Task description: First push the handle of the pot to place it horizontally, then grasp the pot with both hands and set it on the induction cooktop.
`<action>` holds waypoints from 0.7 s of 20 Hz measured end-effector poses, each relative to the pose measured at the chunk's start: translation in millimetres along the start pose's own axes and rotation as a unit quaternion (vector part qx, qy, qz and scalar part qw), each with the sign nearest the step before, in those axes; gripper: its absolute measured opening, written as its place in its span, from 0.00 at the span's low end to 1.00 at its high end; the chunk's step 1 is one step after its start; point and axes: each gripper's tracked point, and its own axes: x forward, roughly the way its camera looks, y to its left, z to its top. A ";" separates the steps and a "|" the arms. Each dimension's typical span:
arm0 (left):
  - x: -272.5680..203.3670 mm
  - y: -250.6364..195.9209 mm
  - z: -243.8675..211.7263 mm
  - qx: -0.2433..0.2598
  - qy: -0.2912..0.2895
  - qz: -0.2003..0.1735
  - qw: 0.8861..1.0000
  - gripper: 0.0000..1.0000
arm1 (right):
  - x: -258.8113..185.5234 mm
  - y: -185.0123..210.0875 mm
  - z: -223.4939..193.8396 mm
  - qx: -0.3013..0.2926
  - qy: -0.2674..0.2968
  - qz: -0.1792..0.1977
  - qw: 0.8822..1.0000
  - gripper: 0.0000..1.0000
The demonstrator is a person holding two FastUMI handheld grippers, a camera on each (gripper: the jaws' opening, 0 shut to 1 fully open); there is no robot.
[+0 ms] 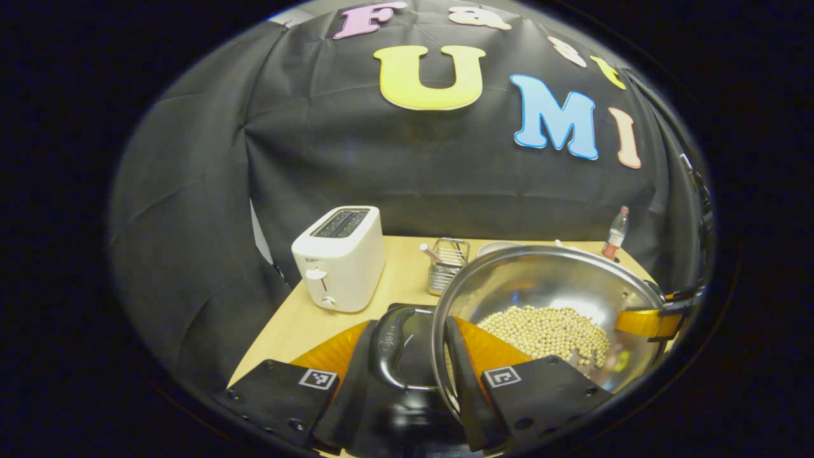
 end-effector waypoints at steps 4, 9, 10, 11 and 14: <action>13.0 20.5 -12.5 -0.007 0.005 -0.001 1.000 0.66 | 13.6 19.2 -6.2 0.001 0.005 0.002 1.000 0.73; 30.3 41.5 -23.7 -0.005 0.009 -0.009 1.000 0.69 | 28.9 35.2 -17.4 0.000 0.018 0.001 1.000 0.73; 34.2 43.5 -26.5 -0.005 0.010 -0.012 1.000 0.66 | 31.1 38.5 -19.4 0.003 0.019 0.001 1.000 0.73; 38.9 46.4 -28.8 -0.006 0.012 -0.014 1.000 0.70 | 34.3 42.3 -22.4 0.004 0.021 -0.001 1.000 0.73; 50.5 49.1 -34.9 -0.009 0.016 -0.019 1.000 0.70 | 42.8 46.7 -26.8 0.005 0.022 -0.007 1.000 0.73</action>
